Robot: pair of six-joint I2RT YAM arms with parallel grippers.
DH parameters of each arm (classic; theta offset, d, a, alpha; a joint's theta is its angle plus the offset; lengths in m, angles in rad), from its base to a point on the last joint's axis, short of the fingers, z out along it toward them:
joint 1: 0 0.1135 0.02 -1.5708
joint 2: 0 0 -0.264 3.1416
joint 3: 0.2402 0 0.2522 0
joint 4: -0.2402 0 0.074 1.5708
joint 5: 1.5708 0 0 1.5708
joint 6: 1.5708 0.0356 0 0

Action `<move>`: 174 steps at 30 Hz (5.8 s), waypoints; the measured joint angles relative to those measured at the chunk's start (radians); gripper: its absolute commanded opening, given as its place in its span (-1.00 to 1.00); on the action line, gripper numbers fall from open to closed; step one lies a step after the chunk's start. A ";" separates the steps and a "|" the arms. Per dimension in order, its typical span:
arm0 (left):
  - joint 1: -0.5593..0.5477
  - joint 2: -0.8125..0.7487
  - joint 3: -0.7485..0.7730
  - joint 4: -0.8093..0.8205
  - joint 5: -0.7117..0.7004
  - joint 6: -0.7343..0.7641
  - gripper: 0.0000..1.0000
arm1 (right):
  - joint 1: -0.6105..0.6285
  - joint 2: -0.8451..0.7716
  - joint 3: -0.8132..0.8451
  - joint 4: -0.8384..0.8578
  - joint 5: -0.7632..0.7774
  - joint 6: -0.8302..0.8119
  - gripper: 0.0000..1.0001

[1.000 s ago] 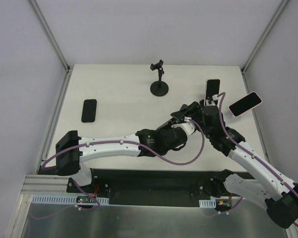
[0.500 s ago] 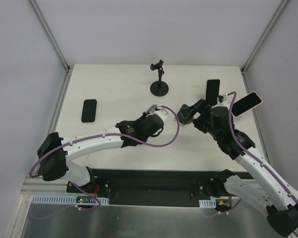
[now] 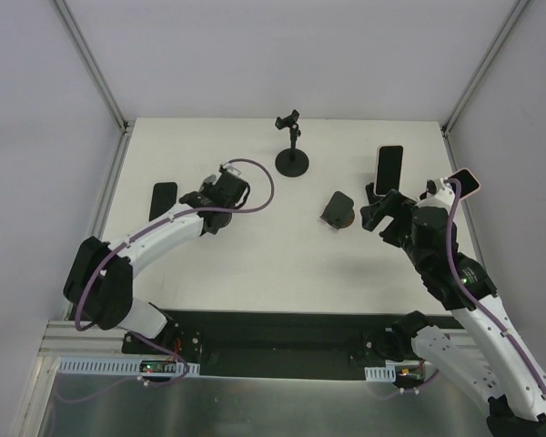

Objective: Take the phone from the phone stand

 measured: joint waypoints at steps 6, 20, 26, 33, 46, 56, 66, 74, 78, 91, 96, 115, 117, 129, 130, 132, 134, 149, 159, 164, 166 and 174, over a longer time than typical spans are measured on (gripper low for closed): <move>0.148 0.180 0.047 -0.006 0.005 -0.001 -1.00 | -0.008 -0.006 0.003 -0.039 0.003 -0.052 0.93; 0.230 0.437 0.197 0.015 0.013 -0.005 -1.00 | -0.044 0.002 0.038 -0.075 -0.006 -0.141 0.93; 0.230 0.463 0.202 0.022 -0.015 -0.033 -0.73 | -0.063 0.008 0.041 -0.075 -0.009 -0.168 0.93; 0.234 0.505 0.210 0.014 -0.023 -0.050 -0.46 | -0.087 0.020 0.041 -0.074 -0.029 -0.186 0.93; 0.257 0.541 0.265 -0.032 -0.027 -0.078 -1.00 | -0.114 0.030 0.041 -0.072 -0.069 -0.192 0.93; 0.262 0.559 0.296 -0.082 -0.048 -0.166 -1.00 | -0.124 0.030 0.040 -0.064 -0.086 -0.192 0.93; 0.263 0.583 0.325 -0.135 -0.060 -0.200 -1.00 | -0.134 0.025 0.036 -0.064 -0.103 -0.193 0.93; 0.263 0.583 0.329 -0.191 -0.063 -0.234 -1.00 | -0.140 0.024 0.036 -0.064 -0.110 -0.193 0.93; 0.263 0.583 0.329 -0.203 -0.063 -0.241 -1.00 | -0.144 0.024 0.036 -0.063 -0.111 -0.192 0.93; 0.289 0.639 0.390 -0.239 -0.019 -0.237 -0.28 | -0.150 0.018 0.022 -0.057 -0.128 -0.192 0.93; 0.289 0.656 0.404 -0.248 -0.001 -0.232 -0.09 | -0.153 0.019 0.021 -0.057 -0.130 -0.192 0.93; 0.322 0.653 0.468 -0.264 0.074 -0.216 0.58 | -0.157 0.020 0.020 -0.056 -0.137 -0.193 0.93; 0.332 0.649 0.469 -0.263 0.086 -0.215 0.58 | -0.158 0.015 0.020 -0.057 -0.137 -0.192 0.93; 0.354 0.603 0.423 -0.246 0.162 -0.220 0.66 | -0.163 0.006 0.020 -0.057 -0.137 -0.193 0.93; 0.354 0.595 0.415 -0.246 0.168 -0.222 0.67 | -0.163 0.006 0.020 -0.057 -0.137 -0.193 0.93; 0.354 0.582 0.399 -0.246 0.179 -0.223 0.70 | -0.163 0.009 0.020 -0.057 -0.137 -0.193 0.93; 0.354 0.573 0.388 -0.246 0.185 -0.226 0.75 | -0.163 0.011 0.020 -0.057 -0.139 -0.193 0.93; 0.360 0.365 0.364 -0.241 0.379 -0.245 0.98 | -0.164 0.091 0.020 -0.055 -0.216 -0.228 0.93; 0.360 -0.274 0.061 -0.125 0.601 -0.258 0.98 | -0.092 0.344 0.047 -0.034 -0.161 -0.249 0.93; 0.360 -0.556 -0.127 -0.083 0.652 -0.259 0.98 | -0.022 0.496 0.090 0.018 -0.064 -0.230 0.93; 0.360 -0.648 -0.192 -0.077 0.657 -0.259 0.98 | -0.002 0.566 0.110 0.043 -0.019 -0.210 0.93; 0.360 -0.821 -0.352 -0.067 0.686 -0.262 0.98 | 0.031 0.823 0.225 0.098 0.135 -0.082 0.93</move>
